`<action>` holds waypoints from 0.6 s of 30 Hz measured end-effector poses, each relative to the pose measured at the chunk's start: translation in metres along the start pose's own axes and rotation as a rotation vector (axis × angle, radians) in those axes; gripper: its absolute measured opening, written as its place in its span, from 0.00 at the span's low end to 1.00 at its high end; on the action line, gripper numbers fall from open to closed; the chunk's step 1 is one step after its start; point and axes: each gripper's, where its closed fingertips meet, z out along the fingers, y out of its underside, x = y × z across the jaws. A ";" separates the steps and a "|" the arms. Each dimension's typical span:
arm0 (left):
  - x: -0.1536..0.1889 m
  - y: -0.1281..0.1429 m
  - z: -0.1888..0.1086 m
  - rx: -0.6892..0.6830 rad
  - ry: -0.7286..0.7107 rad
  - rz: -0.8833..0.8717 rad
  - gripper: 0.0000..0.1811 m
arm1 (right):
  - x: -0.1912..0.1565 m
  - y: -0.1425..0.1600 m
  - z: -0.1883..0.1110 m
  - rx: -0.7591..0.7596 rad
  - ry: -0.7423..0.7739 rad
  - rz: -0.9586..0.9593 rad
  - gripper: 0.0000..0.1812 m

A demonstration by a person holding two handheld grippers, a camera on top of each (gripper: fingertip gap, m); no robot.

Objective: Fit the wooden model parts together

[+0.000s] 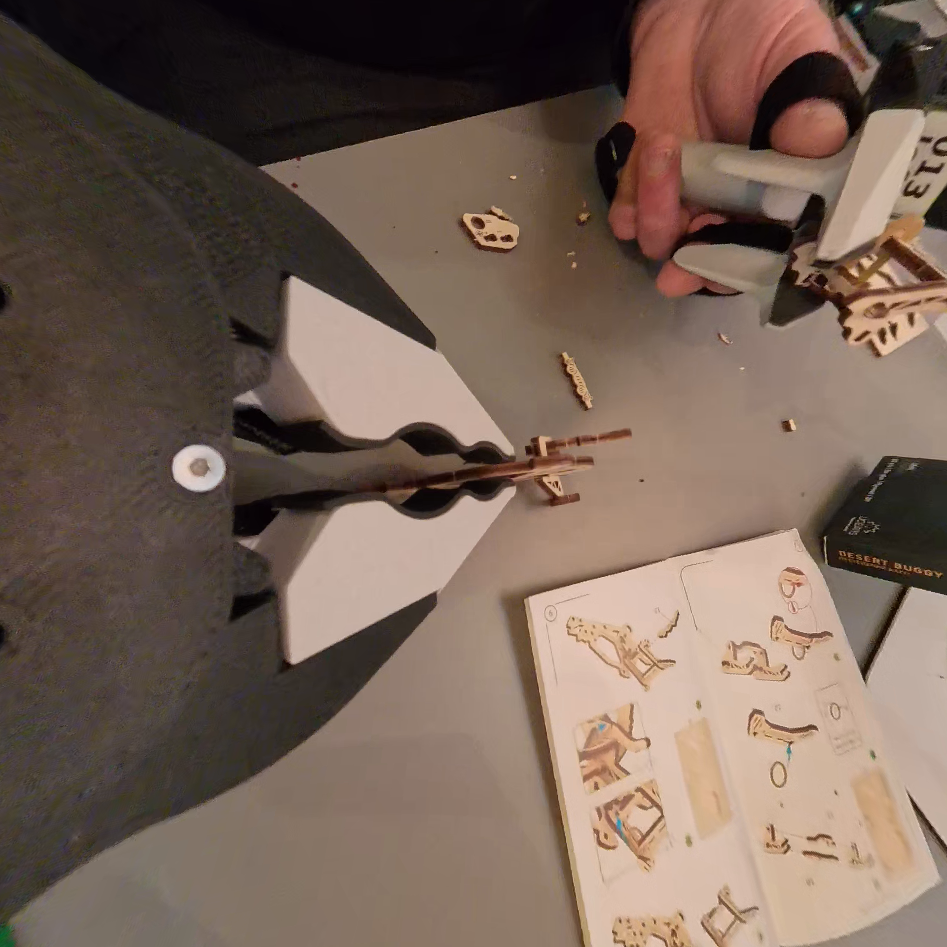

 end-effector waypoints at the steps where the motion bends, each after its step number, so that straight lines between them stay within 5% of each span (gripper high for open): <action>1: 0.000 0.000 0.000 -0.001 0.001 -0.001 0.09 | 0.000 -0.001 0.001 0.012 -0.012 0.016 0.03; 13: 0.005 0.001 0.002 -0.003 0.017 0.006 0.08 | -0.002 -0.007 -0.017 -0.018 0.075 -0.127 0.20; 15: 0.011 0.001 0.002 -0.006 0.028 0.032 0.09 | -0.009 -0.027 -0.032 0.040 0.139 -0.200 0.19; 18: 0.026 0.007 0.005 -0.035 0.074 0.081 0.09 | -0.046 -0.066 -0.036 0.194 0.028 -0.134 0.16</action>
